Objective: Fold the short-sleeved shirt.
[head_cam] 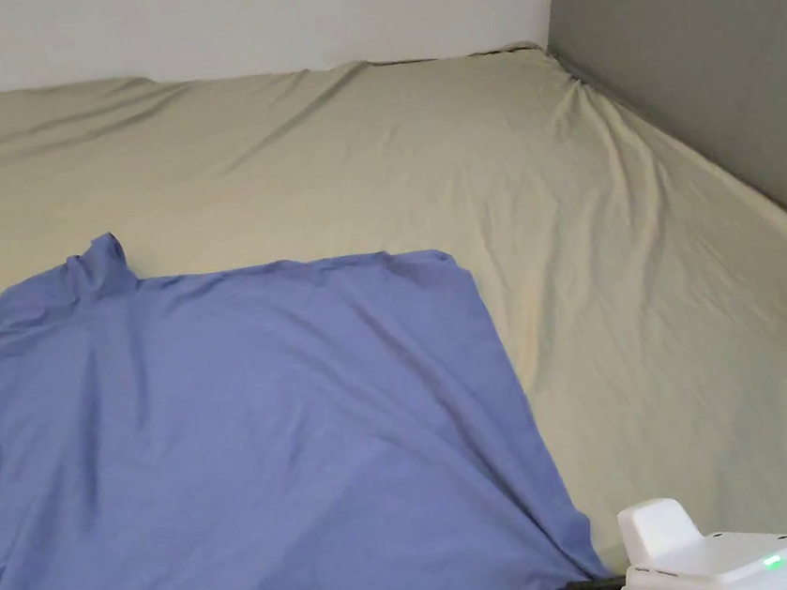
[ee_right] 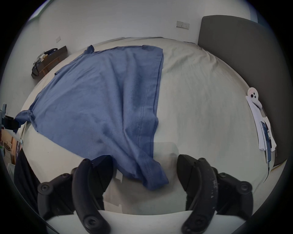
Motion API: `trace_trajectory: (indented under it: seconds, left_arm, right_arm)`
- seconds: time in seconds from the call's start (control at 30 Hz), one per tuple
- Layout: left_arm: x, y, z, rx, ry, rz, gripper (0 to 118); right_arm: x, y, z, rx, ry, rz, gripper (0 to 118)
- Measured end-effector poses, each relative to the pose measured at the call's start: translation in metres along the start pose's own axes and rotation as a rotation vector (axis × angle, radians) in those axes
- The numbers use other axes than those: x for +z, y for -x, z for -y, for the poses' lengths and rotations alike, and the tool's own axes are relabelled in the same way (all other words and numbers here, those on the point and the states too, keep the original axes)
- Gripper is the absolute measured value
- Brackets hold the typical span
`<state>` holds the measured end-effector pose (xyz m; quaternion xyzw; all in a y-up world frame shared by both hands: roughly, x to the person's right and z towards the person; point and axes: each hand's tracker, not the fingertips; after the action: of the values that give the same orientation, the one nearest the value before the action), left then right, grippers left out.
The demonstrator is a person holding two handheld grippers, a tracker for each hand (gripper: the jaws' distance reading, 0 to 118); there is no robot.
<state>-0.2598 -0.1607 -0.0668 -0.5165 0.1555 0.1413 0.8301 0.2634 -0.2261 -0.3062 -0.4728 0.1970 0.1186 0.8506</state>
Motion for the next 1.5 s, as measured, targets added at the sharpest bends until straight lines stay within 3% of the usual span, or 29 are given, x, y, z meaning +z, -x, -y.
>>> trace_trajectory:
  seconds: [0.07, 0.1, 0.13, 0.27, 0.4, 0.6, 0.8, 1.17, 1.5]
  left_arm:
    - [-0.001, 0.000, 0.001, 0.007, 0.003, 0.001, 4]
    - [-0.001, -0.001, 0.002, 0.009, 0.003, 0.002, 4]
    - [-0.001, 0.000, 0.000, 0.013, 0.000, 0.003, 4]
    - [0.004, -0.003, 0.004, 0.030, -0.019, 0.014, 4]
    - [0.015, -0.001, 0.008, 0.078, -0.100, 0.022, 4]
    - [0.035, 0.010, 0.004, 0.158, -0.223, 0.019, 4]
    - [0.044, 0.021, -0.013, 0.198, -0.349, -0.012, 4]
    - [0.008, -0.008, -0.134, 0.173, -0.511, -0.046, 4]
    - [-0.110, -0.008, -0.227, 0.174, -0.368, -0.088, 4]
  right_arm:
    - [0.001, -0.001, -0.003, 0.014, 0.010, -0.045, 66]
    - [0.004, 0.000, -0.002, 0.004, -0.005, -0.054, 45]
    - [0.008, 0.003, -0.001, 0.011, -0.015, -0.057, 9]
    - [0.029, 0.021, 0.009, 0.018, -0.075, -0.028, 8]
    - [0.048, 0.017, 0.007, -0.085, -0.208, -0.055, 8]
    - [0.081, 0.008, -0.012, -0.179, -0.370, -0.086, 8]
    - [0.105, 0.022, -0.041, -0.167, -0.460, -0.079, 8]
    - [0.048, 0.012, -0.125, -0.178, -0.517, -0.057, 8]
    - [-0.055, 0.003, -0.187, -0.196, -0.390, -0.033, 8]
